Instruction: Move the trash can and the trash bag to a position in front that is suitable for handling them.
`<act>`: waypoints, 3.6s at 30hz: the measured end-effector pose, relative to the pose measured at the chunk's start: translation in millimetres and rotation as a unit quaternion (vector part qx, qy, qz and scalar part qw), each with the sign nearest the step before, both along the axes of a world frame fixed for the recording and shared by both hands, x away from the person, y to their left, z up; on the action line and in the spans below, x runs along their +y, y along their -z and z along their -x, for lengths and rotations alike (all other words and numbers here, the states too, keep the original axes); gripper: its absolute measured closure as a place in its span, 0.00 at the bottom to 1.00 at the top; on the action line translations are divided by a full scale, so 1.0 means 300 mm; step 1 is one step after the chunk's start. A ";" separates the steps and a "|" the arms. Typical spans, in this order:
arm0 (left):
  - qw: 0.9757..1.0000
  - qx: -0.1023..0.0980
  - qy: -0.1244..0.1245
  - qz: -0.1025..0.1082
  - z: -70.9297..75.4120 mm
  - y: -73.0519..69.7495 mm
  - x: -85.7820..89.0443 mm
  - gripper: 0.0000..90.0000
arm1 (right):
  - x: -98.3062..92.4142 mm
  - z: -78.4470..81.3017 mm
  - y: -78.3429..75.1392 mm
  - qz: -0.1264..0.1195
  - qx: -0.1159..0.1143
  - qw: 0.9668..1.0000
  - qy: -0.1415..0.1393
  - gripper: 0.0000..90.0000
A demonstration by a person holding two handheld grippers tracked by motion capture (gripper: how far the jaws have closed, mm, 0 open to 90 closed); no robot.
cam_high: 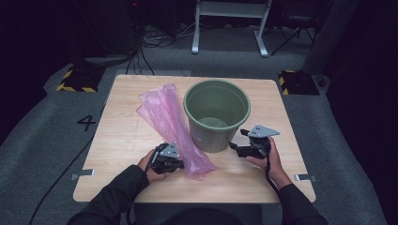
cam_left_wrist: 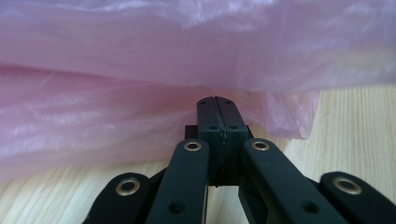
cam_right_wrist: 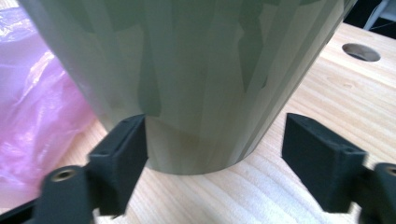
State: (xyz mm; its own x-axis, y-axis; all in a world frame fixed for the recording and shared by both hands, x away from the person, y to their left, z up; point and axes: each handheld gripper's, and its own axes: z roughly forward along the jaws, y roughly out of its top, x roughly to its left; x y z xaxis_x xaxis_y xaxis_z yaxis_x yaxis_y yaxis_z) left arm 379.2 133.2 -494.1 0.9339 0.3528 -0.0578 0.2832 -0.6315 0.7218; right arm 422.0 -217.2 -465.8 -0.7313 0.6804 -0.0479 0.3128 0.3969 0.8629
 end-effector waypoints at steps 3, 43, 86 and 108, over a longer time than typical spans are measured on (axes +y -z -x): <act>1.000 -0.002 0.004 -0.003 0.007 0.006 -0.040 1.00 | -0.009 0.015 -0.003 0.002 0.006 1.000 -0.006 0.30; 0.988 -0.029 -0.148 0.009 -0.030 -0.015 0.078 0.22 | 0.136 0.145 0.087 0.064 0.050 0.984 -0.160 0.98; 0.954 -0.033 -0.298 0.002 -0.131 -0.013 0.358 0.23 | -0.057 -0.119 0.057 0.051 0.020 0.998 -0.015 1.00; 0.986 -0.050 -0.160 -0.006 -0.013 -0.088 0.159 0.20 | -0.230 -0.116 0.086 0.051 0.062 0.996 0.036 0.89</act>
